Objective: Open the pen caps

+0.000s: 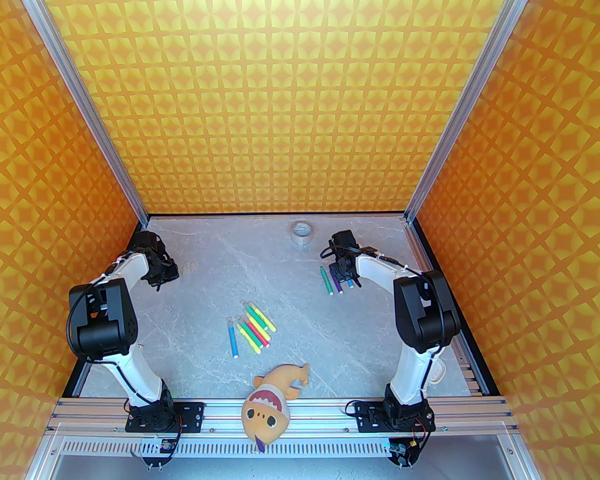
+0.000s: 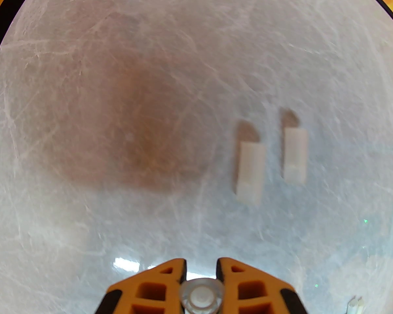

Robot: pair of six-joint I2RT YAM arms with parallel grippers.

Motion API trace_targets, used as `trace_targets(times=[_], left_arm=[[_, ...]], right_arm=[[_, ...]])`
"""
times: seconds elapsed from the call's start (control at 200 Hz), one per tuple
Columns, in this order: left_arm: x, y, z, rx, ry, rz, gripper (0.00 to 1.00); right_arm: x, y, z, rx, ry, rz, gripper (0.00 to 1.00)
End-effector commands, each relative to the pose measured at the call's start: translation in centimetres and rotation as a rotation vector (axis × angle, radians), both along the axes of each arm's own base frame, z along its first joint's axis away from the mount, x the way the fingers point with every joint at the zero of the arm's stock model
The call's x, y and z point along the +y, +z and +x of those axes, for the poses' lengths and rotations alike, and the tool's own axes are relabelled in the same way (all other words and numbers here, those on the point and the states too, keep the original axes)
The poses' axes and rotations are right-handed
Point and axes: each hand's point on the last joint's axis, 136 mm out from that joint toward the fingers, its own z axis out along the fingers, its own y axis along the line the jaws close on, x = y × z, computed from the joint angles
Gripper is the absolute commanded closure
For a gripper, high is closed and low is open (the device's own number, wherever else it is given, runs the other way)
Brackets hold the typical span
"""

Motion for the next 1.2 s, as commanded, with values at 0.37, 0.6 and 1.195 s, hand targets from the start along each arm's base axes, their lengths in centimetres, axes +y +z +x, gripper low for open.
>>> trace_targets(times=[0.37,0.6,1.195], left_arm=[[1.5,-2.4,1.5,0.084,-0.029,0.013,0.98],[1.1,-3.0,1.5,0.102,-0.04,-0.014,0.92],[0.5,-3.6,1.4,0.117,-0.056,-0.053,0.79]], right_arm=[[0.1,-2.2,0.6,0.082,-0.004,0.034,0.93],[0.1,-3.1,0.4,0.115,-0.008,0.033,0.91],[0.2,-3.5,0.3,0.136,-0.008,0.043,0.8]])
